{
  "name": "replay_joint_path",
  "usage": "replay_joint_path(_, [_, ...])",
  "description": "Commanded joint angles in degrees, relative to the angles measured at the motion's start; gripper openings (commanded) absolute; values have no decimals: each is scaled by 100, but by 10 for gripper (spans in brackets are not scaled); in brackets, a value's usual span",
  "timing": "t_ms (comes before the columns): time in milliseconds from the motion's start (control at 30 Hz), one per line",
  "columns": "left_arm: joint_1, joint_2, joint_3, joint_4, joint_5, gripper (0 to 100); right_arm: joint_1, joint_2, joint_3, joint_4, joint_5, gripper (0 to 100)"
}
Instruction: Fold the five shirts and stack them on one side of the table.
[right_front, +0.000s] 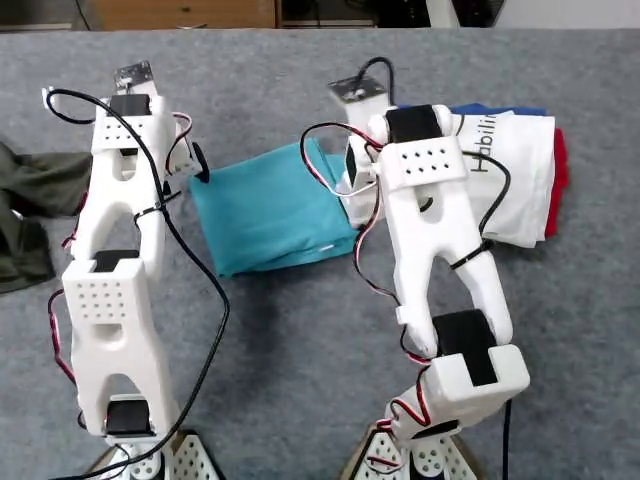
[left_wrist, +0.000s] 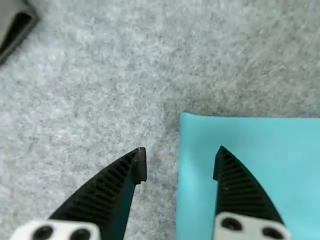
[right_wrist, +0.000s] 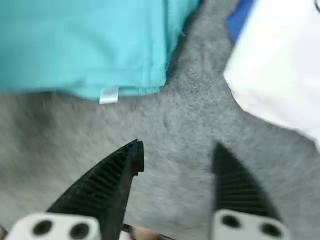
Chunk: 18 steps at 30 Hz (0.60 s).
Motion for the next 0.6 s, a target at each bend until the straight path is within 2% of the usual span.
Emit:
replay_joint_path(0, [-26, 110, -360, 53, 62, 226, -57, -233, 22, -299, -1354, 324])
replay_joint_path(100, [-18, 224, -360, 53, 62, 226, -259, -233, 40, -607, -2400, 329])
replay_joint_path(200, [-26, 268, -360, 44, 62, 225, -488, -180, 48, -1037, -3112, 329])
replay_joint_path(367, [-26, 286, -360, 18, 62, 225, -796, 576, 4, -1468, -3657, 331])
replay_joint_path(567, [44, 295, -325, -97, 62, 225, -778, 1754, -13, -2136, -4229, 332])
